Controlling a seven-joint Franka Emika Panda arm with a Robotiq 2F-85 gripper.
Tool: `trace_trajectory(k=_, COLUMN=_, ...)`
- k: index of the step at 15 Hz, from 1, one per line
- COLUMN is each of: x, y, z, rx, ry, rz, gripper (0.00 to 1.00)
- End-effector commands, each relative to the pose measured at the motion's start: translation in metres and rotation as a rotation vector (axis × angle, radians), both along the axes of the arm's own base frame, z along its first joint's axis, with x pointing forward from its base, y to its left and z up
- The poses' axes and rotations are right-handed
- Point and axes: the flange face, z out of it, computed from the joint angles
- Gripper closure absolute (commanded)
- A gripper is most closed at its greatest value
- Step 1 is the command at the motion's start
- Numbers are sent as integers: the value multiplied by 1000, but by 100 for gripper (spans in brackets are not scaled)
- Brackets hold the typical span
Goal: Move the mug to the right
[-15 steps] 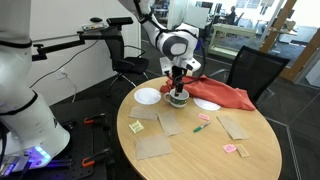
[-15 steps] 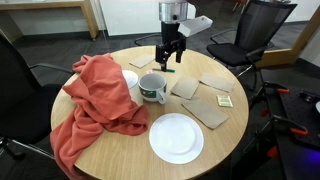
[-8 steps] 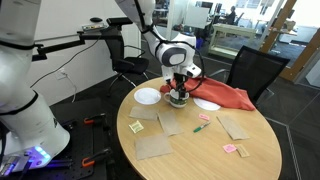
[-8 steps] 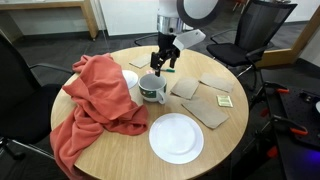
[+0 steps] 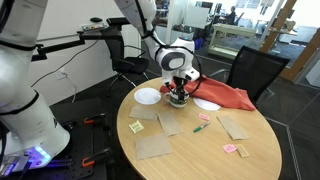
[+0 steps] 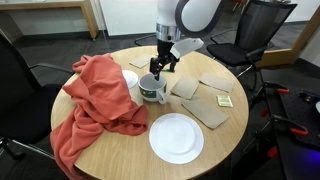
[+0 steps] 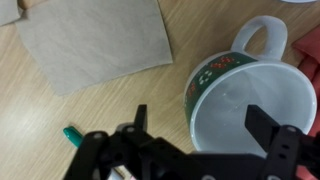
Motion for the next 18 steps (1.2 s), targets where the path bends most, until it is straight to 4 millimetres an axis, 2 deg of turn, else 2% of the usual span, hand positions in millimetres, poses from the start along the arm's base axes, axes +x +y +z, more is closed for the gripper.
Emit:
trace_trajectory(k=1, x=9, y=2, z=-6, rx=-15, ry=-14, rz=-38, gripper=0)
trace_trajectory(k=9, x=21, y=-2, z=-25, rx=-19, ry=5, rz=-60, gripper=0)
trace_trajectory(k=11, x=23, y=-3, z=-28, rx=-16, ry=7, rz=-67, gripper=26)
trace_trajectory(k=18, x=29, y=-4, z=-32, rx=-14, ry=4, rz=-79, gripper=80)
